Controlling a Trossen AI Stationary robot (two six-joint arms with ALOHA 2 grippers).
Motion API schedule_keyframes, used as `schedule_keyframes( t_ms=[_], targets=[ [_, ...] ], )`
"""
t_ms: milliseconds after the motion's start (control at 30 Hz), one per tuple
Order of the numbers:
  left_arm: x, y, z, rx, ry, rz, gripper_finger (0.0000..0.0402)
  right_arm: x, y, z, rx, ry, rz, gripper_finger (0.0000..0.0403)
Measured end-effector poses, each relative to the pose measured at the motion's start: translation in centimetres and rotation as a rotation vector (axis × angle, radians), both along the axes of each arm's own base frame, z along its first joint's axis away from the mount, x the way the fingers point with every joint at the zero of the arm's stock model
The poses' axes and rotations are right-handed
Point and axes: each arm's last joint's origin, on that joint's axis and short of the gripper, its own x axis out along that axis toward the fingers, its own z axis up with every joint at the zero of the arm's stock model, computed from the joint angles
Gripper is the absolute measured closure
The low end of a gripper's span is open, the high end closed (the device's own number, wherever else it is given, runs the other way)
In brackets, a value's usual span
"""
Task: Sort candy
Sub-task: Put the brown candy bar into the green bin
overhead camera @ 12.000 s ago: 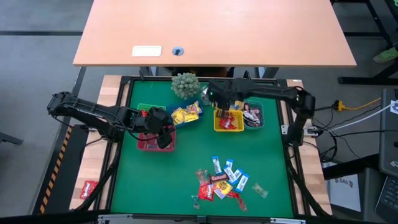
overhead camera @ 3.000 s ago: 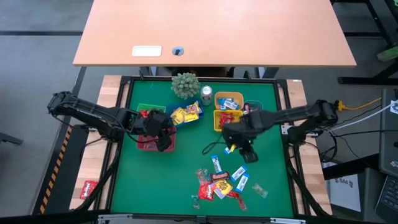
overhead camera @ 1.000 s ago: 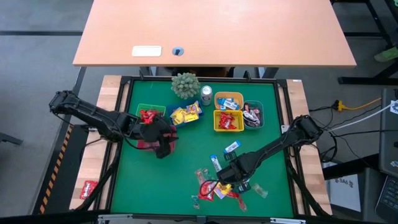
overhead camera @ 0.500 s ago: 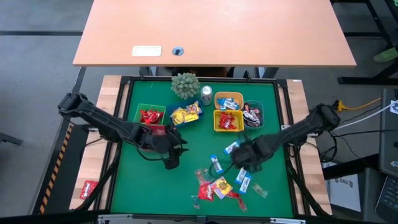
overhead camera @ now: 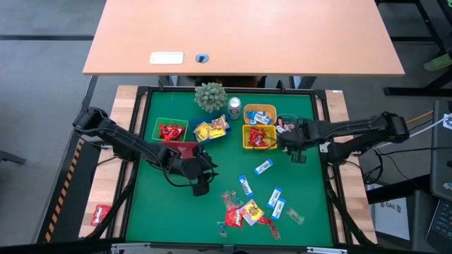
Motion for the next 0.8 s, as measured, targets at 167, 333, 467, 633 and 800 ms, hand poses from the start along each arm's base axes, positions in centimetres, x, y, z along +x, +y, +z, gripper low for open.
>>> schedule_keyframes(
  t_ms=[167,333,467,633,800],
  targets=[
    [0.4,-0.1,0.1,-0.013,-0.036,0.000,0.0271,-0.4,-2.1,0.7,-0.076,-0.034,-0.031,0.0362],
    [0.6,-0.2,0.0,-0.017,-0.045,-0.001,0.0271,-0.2,-4.2,0.7,-0.148,-0.032,-0.028,0.0362],
    [0.6,-0.2,0.0,-0.017,-0.046,0.002,0.0271,0.2,-5.3,0.6,-0.134,-0.044,0.010,0.0362],
    [0.6,-0.2,0.0,-0.029,-0.047,-0.014,0.0271,0.1,-6.0,0.6,-0.131,-0.047,-0.015,0.0357],
    [0.9,-0.6,0.4,-0.022,-0.079,-0.158,0.0271,0.1,-6.0,0.6,-0.102,-0.054,-0.017,0.0325]
  ],
)
